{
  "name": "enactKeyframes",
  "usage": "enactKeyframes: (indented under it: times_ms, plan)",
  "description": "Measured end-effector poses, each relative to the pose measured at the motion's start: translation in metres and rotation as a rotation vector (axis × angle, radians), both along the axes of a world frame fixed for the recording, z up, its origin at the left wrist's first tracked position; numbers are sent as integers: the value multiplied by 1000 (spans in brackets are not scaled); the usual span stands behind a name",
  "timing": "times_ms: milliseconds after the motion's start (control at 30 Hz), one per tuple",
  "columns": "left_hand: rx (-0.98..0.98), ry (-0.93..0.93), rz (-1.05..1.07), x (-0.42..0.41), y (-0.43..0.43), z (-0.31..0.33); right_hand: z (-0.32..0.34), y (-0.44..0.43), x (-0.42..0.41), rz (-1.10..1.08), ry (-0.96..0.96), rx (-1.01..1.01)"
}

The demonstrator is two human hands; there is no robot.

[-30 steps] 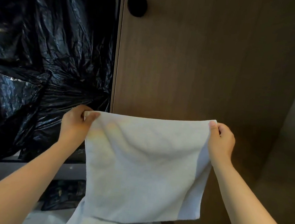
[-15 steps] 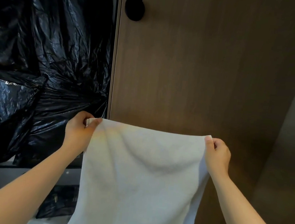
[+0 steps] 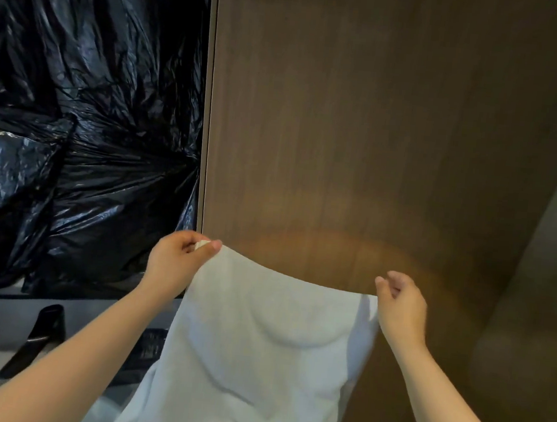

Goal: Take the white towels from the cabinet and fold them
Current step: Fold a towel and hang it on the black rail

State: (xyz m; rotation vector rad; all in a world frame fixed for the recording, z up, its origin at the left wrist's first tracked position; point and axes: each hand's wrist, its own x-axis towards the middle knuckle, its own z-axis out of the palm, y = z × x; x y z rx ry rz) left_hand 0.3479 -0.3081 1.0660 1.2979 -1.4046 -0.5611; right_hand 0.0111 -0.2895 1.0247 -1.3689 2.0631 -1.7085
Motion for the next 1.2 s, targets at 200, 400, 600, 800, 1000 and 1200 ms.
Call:
enactKeyframes:
  times_ms: [200,400,600,800,1000,1200]
  plan:
    - [224,157,-309,-32,44,-28,-21,43,51,423,31,65]
    - [241,168,-301,-44,87,-56,-55,81,89,666,-131,152]
    - [203,99,-338,-40,108,-70,-61,93,107,735,-95,177]
    - [109,58,-307,-38,111,-73,-62,95,118,747,-45,208]
    - [138,-3,-291,-24,116,-83,-66,95,120,715,43,175]
    - [37,-177,-223,-12,123,-96,-64,97,122,683,-19,184]
